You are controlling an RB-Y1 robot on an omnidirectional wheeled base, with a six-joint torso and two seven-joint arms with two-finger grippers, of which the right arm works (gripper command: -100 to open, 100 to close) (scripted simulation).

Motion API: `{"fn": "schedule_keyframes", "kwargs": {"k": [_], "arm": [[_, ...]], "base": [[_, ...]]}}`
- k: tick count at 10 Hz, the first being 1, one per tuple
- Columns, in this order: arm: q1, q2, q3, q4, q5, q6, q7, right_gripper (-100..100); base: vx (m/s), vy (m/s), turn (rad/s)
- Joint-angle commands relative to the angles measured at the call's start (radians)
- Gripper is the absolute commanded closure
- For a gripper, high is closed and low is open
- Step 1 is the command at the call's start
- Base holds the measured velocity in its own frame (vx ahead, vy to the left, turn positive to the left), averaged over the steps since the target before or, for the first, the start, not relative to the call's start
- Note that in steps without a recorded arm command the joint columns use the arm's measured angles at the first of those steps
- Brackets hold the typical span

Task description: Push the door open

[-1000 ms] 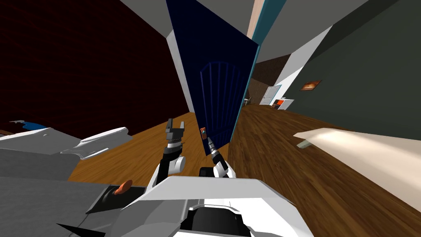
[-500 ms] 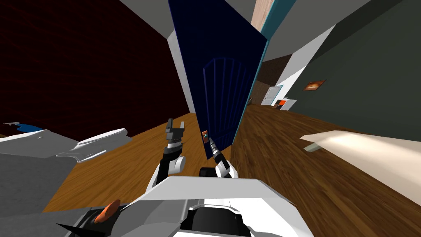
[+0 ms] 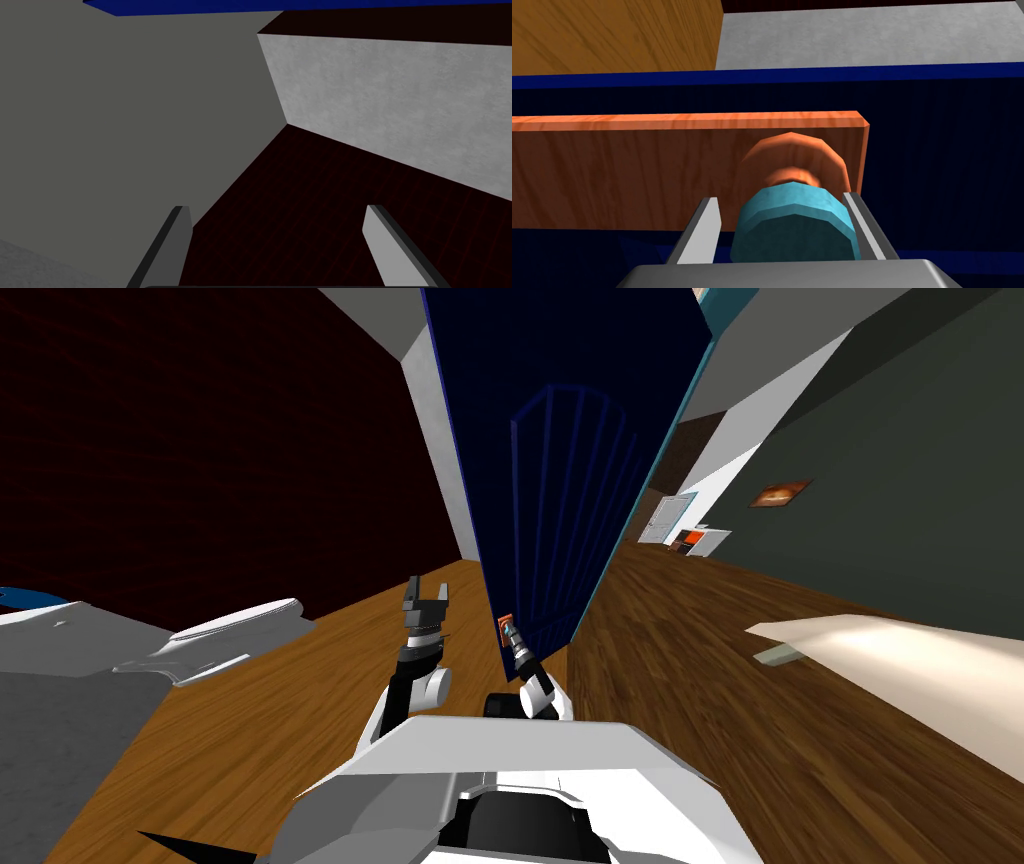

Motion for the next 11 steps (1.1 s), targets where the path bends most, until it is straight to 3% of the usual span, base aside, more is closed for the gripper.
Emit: {"fn": "schedule_keyframes", "kwargs": {"k": [1,5,6,7,11], "arm": [[0.003,-0.003,0.0,0.003,0.0,0.002,0.0,100],[0.003,-0.003,0.0,0.003,0.0,0.002,0.0,100],[0.021,-0.029,0.014,-0.009,-0.002,-0.002,0.012,100],[0.031,-0.037,0.022,-0.015,-0.004,-0.004,0.017,100],[0.077,-0.049,0.058,-0.044,-0.01,-0.013,0.044,100]], "base": [[-0.025,-0.024,0.01],[-0.017,-0.011,-0.001],[0.101,0.045,-0.183],[0.172,0.085,-0.248],[0.192,0.139,-0.195]]}}
